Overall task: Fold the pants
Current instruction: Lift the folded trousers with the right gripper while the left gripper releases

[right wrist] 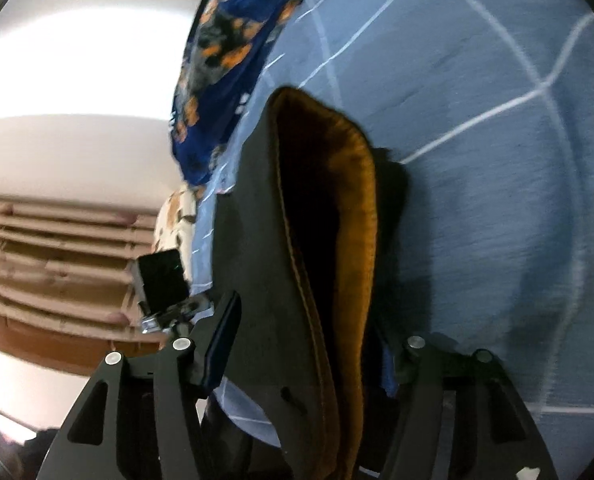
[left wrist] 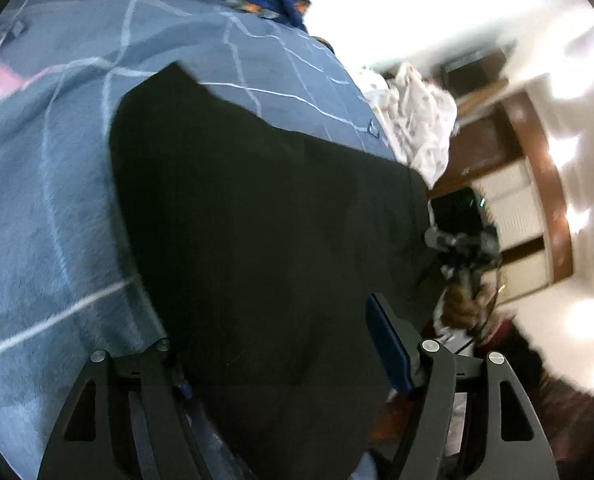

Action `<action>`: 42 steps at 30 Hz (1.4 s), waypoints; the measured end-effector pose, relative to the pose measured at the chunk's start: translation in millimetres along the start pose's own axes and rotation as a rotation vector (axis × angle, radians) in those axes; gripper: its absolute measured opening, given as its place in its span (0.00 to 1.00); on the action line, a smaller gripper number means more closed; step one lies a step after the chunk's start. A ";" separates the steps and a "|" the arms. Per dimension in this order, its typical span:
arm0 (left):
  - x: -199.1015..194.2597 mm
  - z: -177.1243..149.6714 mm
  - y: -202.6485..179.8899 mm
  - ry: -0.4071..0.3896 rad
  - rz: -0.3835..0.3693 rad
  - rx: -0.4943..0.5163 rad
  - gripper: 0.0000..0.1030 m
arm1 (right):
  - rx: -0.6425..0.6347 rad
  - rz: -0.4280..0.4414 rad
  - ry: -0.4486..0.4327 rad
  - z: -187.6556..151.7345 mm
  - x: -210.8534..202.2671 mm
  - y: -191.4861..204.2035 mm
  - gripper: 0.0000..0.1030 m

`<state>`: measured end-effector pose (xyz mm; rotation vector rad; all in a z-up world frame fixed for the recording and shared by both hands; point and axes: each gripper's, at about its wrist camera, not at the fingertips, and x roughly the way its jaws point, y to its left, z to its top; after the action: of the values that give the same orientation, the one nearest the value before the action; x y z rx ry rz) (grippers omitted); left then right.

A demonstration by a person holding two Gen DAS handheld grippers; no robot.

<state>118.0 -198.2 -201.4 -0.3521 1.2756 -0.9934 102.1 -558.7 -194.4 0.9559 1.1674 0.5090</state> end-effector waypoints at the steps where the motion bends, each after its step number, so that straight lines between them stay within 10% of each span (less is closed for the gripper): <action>1: 1.9 -1.4 -6.8 -0.001 0.042 0.045 0.66 | -0.010 -0.003 0.000 -0.4 0.6 0.6 0.56; 12: 9.0 -11.3 -46.7 -0.062 0.345 0.191 0.24 | 0.008 -0.087 -0.079 -3.9 7.7 -4.9 0.27; 42: -106.4 -68.3 -97.5 -0.313 0.642 0.245 0.18 | 0.046 0.181 -0.187 -48.7 48.3 85.3 0.24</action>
<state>18.7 -150.4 -85.8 0.0954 0.8785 -0.5070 84.7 -459.0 -152.7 1.1311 0.9323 0.5269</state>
